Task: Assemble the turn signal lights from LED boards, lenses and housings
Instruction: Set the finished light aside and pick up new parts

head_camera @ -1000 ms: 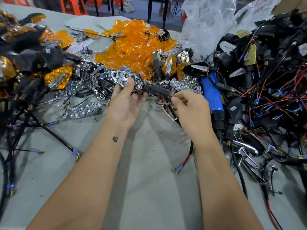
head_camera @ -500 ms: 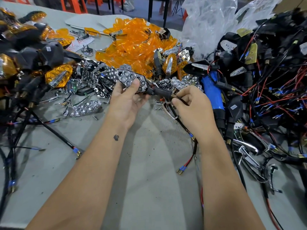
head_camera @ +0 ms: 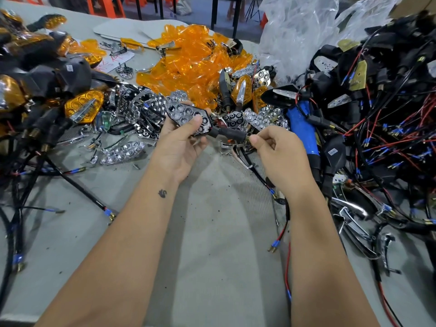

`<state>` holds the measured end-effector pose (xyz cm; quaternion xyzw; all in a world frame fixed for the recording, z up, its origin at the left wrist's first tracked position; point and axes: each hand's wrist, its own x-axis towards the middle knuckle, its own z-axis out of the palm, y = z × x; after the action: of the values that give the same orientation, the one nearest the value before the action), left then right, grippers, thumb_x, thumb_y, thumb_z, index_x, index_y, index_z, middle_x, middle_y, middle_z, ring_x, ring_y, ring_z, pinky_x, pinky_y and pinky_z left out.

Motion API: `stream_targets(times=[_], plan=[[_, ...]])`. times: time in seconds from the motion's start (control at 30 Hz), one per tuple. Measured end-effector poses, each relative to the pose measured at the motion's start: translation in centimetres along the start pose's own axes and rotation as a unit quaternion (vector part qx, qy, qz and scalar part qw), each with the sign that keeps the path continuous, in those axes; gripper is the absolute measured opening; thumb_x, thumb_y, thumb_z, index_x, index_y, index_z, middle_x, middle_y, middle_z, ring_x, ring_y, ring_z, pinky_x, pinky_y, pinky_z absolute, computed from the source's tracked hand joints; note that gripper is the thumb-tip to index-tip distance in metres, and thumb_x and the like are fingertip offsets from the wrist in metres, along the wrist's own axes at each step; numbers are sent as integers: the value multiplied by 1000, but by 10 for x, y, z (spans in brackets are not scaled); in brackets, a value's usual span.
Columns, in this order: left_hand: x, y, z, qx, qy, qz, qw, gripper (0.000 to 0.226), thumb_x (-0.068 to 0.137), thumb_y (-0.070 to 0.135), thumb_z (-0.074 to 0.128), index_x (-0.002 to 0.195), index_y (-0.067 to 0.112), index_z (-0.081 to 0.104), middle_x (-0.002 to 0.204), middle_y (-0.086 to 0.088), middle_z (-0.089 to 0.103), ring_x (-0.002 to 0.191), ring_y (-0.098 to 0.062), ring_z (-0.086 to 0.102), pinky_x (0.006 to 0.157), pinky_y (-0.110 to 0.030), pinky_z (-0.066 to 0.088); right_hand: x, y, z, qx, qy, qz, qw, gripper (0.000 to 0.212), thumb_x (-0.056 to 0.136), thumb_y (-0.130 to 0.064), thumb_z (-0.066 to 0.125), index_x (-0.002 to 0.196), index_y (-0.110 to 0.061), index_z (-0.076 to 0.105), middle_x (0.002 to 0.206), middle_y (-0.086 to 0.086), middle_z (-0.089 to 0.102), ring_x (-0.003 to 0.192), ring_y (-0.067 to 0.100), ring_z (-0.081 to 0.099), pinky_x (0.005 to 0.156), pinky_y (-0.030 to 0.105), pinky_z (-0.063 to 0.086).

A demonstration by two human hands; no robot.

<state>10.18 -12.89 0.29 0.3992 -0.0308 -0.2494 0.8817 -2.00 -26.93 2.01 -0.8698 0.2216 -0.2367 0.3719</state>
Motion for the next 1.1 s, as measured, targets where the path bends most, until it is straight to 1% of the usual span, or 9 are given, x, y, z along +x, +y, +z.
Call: stream_targets(times=[0.07,0.17,0.3,0.53,0.63,0.73,0.83,0.97,1.1], plan=[[0,0,0,19,-5,9,1000,30,90,-3,61,110,15,48,125,-22,63,93,-27,60,53,-21,49,0,1,-1,37,-1,4,999,15,94,-18,67,80,-18,61,69,-11,53,59,-5,46,58,11,41],[0,1,0,18,5,10,1000,29,90,-6,61,96,17,44,108,-14,65,85,-22,60,53,-21,49,0,3,-3,47,-12,6,999,17,88,-10,72,78,-16,60,66,-12,52,56,-4,45,57,11,39],[-2,3,-1,-17,-11,-9,1000,32,87,-6,63,96,16,42,117,-18,62,73,-15,59,50,-19,49,2,5,-4,44,-12,14,999,13,89,-10,72,80,-15,63,64,-11,52,54,0,43,56,13,37],[-6,4,1,-13,-78,7,997,29,81,-2,64,92,20,49,98,-9,74,74,-14,69,53,-19,54,0,2,-3,-25,-22,-5,999,19,100,-29,57,83,-21,58,67,-10,51,60,-2,44,60,26,40],[-4,3,0,-13,-70,4,997,28,81,0,65,94,17,48,96,-9,74,74,-15,69,53,-19,53,-1,1,-4,-7,-32,-3,999,6,98,-30,60,103,-27,62,72,-10,56,65,1,50,67,28,46],[-5,1,1,9,-100,-6,995,28,81,3,65,107,6,54,94,-8,75,81,-19,72,52,-17,54,-3,-4,1,-20,-66,-11,998,28,95,-38,61,122,-32,61,84,-13,62,73,3,55,75,33,51],[-6,-2,3,30,-118,-12,992,40,85,4,63,123,-2,51,97,-9,74,85,-21,72,53,-16,54,-4,-9,9,-85,-84,-49,992,25,92,-42,64,116,-32,66,92,-15,59,83,6,54,79,36,50],[-2,1,2,2,-77,19,997,34,91,-2,57,123,6,46,95,-7,74,82,-20,72,50,-17,51,-2,-7,9,-118,-71,-43,990,11,96,-38,61,94,-27,62,92,-13,58,84,7,55,80,39,51],[-1,5,-1,-34,-54,29,998,20,93,-4,54,102,14,55,91,-5,74,80,-20,71,49,-18,50,-3,-6,7,-88,-70,-20,994,7,99,-31,57,99,-24,59,92,-11,62,87,11,58,82,43,52]])
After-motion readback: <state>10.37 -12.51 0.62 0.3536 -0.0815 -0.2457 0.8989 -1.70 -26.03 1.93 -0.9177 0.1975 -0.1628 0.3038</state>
